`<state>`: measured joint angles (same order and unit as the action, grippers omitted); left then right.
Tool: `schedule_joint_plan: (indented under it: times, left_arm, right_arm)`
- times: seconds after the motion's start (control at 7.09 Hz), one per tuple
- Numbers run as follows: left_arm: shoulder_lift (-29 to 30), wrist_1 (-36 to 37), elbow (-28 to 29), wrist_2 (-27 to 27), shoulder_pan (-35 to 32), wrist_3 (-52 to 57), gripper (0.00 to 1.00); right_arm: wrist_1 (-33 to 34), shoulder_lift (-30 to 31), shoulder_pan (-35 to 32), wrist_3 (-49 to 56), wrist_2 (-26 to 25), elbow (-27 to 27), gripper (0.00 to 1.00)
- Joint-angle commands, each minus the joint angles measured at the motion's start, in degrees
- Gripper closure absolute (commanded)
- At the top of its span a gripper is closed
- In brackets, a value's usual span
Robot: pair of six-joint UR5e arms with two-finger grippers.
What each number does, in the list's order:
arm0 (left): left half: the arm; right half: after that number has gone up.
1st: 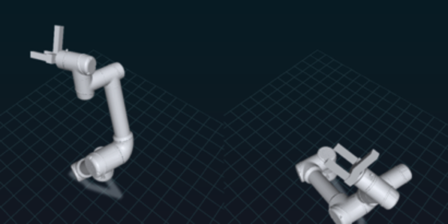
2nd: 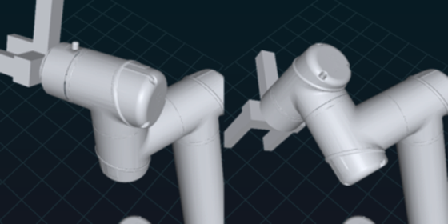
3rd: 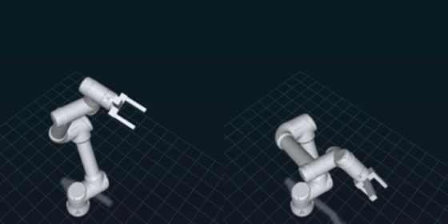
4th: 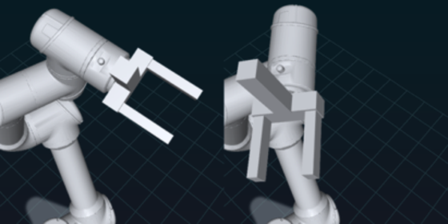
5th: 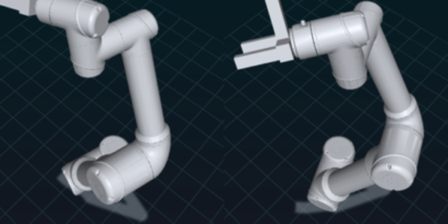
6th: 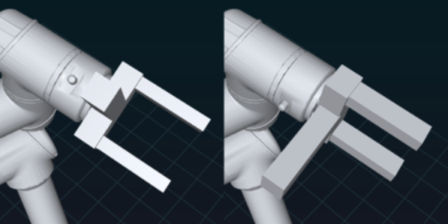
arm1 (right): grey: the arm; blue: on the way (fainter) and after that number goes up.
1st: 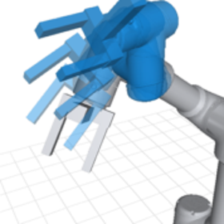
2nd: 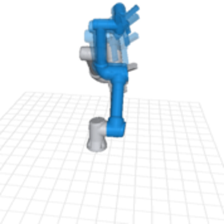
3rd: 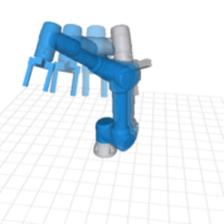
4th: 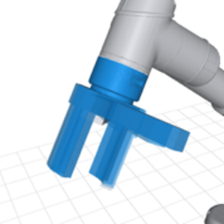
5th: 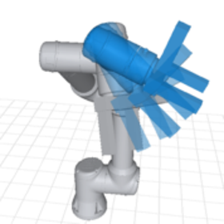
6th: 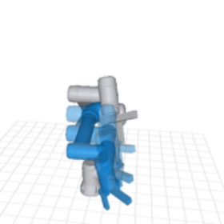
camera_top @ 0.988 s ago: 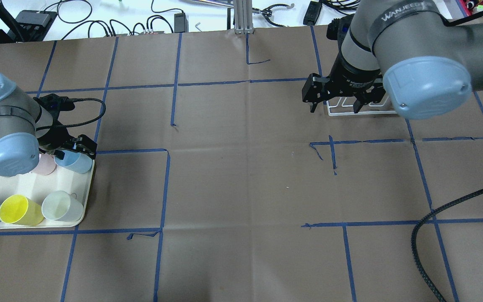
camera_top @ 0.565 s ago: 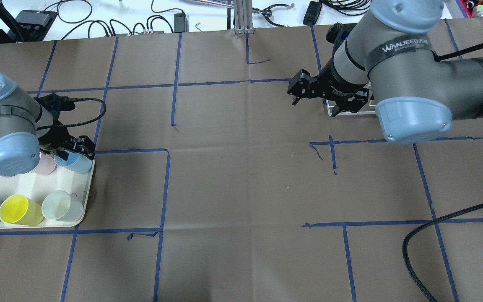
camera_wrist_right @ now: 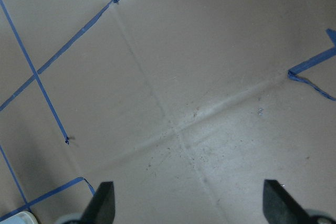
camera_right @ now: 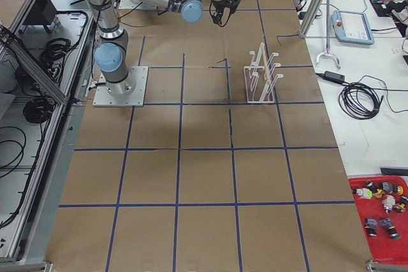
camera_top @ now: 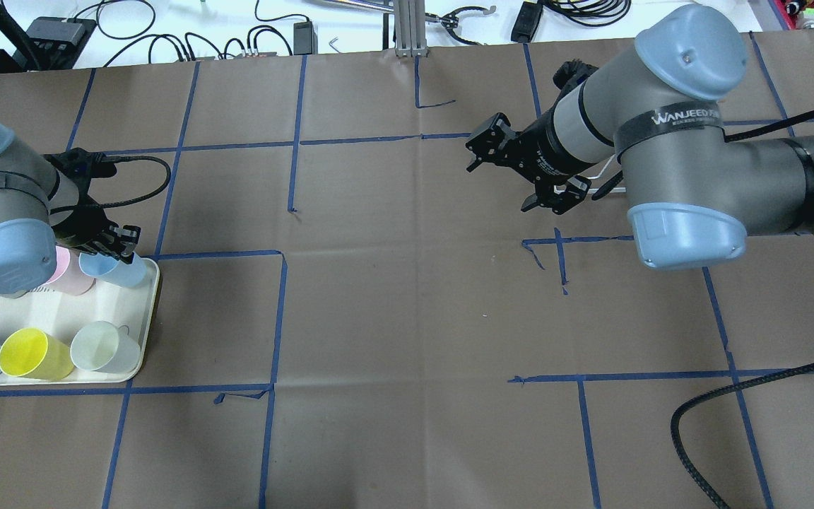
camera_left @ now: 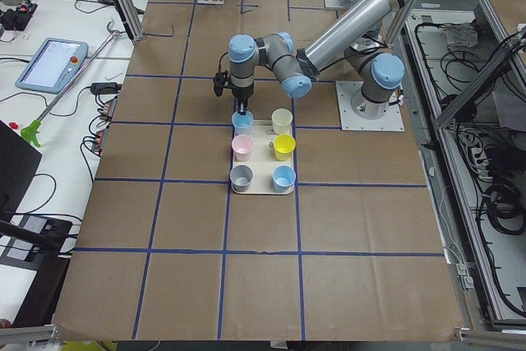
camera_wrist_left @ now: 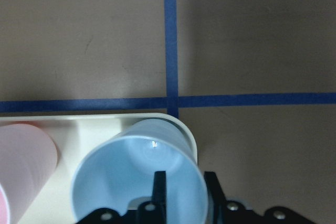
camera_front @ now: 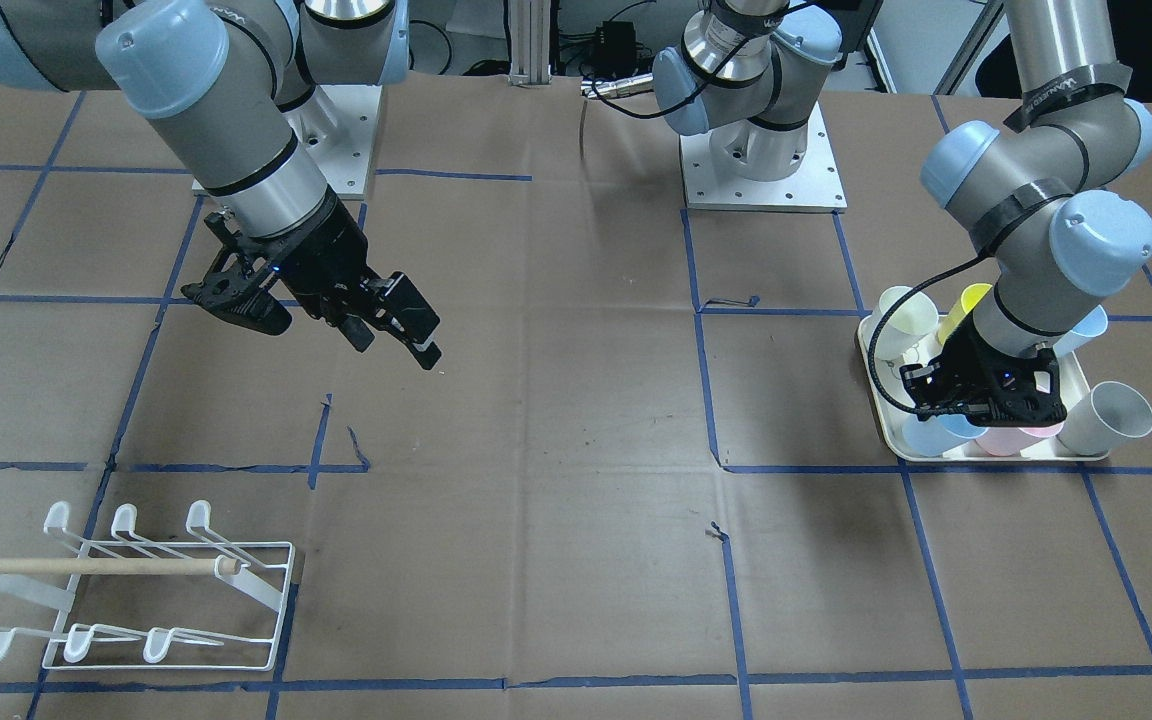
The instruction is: Transfer IKEA cup to right arm and place on rack
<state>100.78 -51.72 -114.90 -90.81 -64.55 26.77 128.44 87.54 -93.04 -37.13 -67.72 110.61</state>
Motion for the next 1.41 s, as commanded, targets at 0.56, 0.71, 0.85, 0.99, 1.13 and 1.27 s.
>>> schedule_joint_plan:
  times: [0.56,0.71,0.85,0.99,1.13,1.27]
  left_arm:
    - [-9.82,-30.3,18.86,0.8,-0.75,-0.23,1.0]
    - [-9.2,-32.72,22.05,1.68,-1.19,0.38,1.0]
    - [-8.93,-31.96,22.09,5.95,-1.37,1.34,1.0]
    - [-8.58,-27.42,21.91,14.26,-1.37,5.79,1.0]
    - [-8.49,-21.9,20.95,21.3,-1.37,6.27,1.0]
    - [-8.67,-15.14,18.68,32.25,-1.46,6.27,1.0]
  right_arm:
    - [25.18,0.09,2.34,-7.34,7.77,13.32,0.0]
    - [26.85,0.0,2.34,-9.0,10.13,13.75,0.0]
    - [31.74,0.0,2.34,-11.37,10.59,15.41,0.0]
    - [37.35,-0.17,2.25,-13.22,10.68,17.78,0.0]
    - [39.5,-0.35,2.25,-13.84,10.59,18.15,0.0]
    - [39.52,0.0,2.17,-13.94,10.59,18.15,0.0]
